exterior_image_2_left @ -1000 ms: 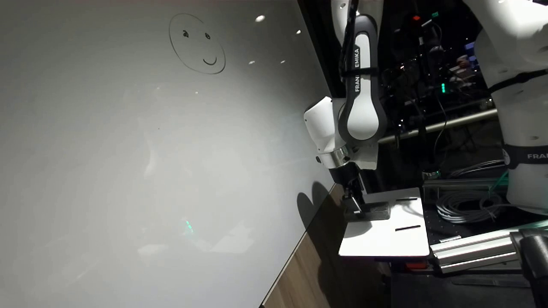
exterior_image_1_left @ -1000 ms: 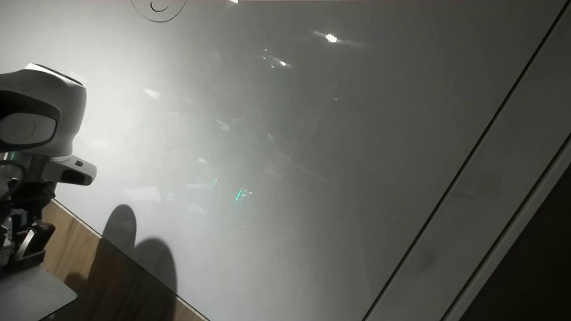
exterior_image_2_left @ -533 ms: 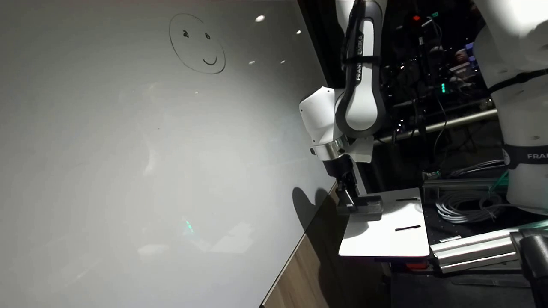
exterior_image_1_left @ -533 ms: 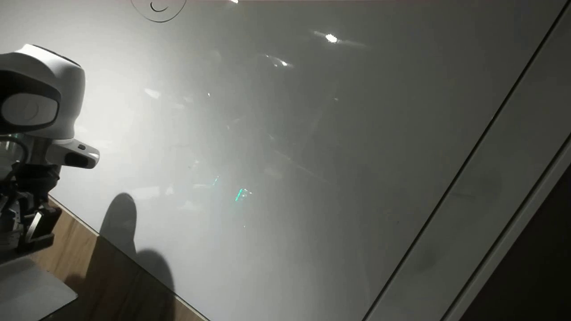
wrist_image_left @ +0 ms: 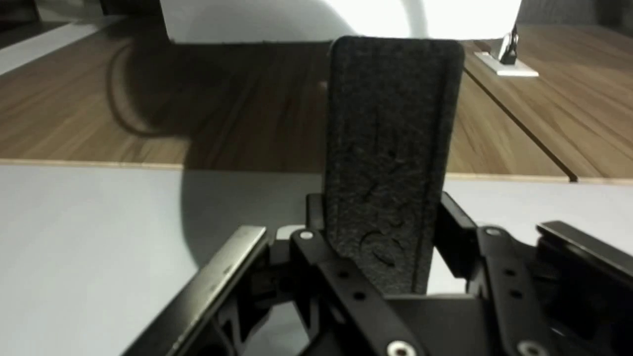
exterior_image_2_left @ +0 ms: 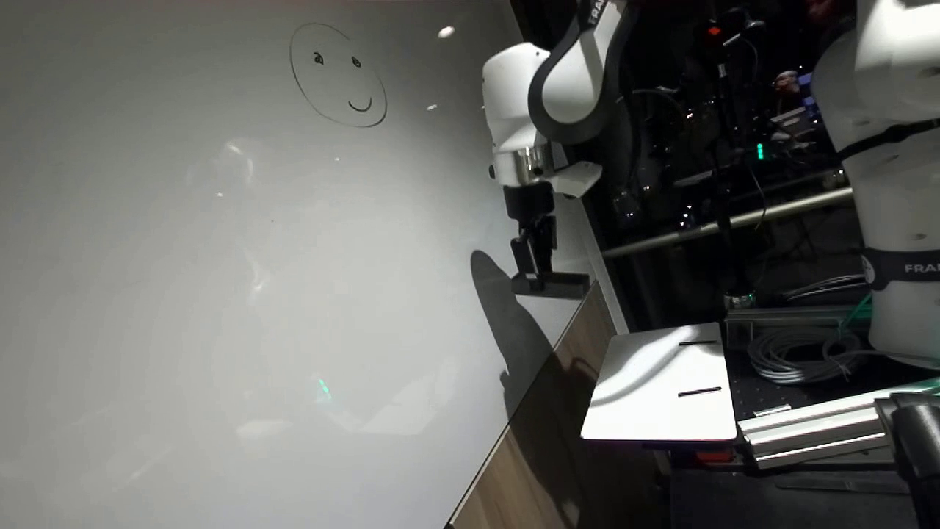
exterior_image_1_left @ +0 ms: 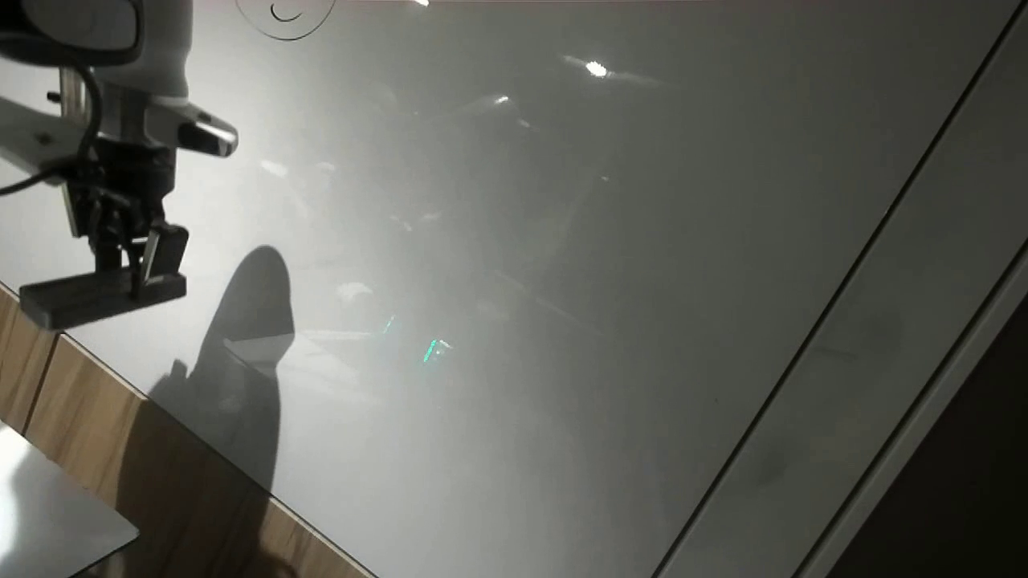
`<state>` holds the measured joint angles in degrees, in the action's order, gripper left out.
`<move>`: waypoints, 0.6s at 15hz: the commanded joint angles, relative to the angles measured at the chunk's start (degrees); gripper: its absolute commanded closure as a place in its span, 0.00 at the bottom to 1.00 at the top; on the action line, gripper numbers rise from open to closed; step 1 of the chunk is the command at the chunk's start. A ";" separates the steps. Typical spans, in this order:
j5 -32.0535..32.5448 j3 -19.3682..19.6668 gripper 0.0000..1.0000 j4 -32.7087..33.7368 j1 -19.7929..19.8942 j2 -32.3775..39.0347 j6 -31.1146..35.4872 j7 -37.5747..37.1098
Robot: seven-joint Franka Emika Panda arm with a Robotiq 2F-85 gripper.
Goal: Erase the drawing on the white board
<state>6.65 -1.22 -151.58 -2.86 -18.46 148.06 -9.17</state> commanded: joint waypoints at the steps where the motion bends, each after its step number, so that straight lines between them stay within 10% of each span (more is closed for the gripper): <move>1: -3.04 -1.71 0.70 3.09 -0.31 -8.25 -4.12 0.62; 9: -3.85 -4.90 0.70 10.72 0.07 -13.50 -4.06 -1.75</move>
<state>4.32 -4.85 -143.91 -3.06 -30.22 145.71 -9.96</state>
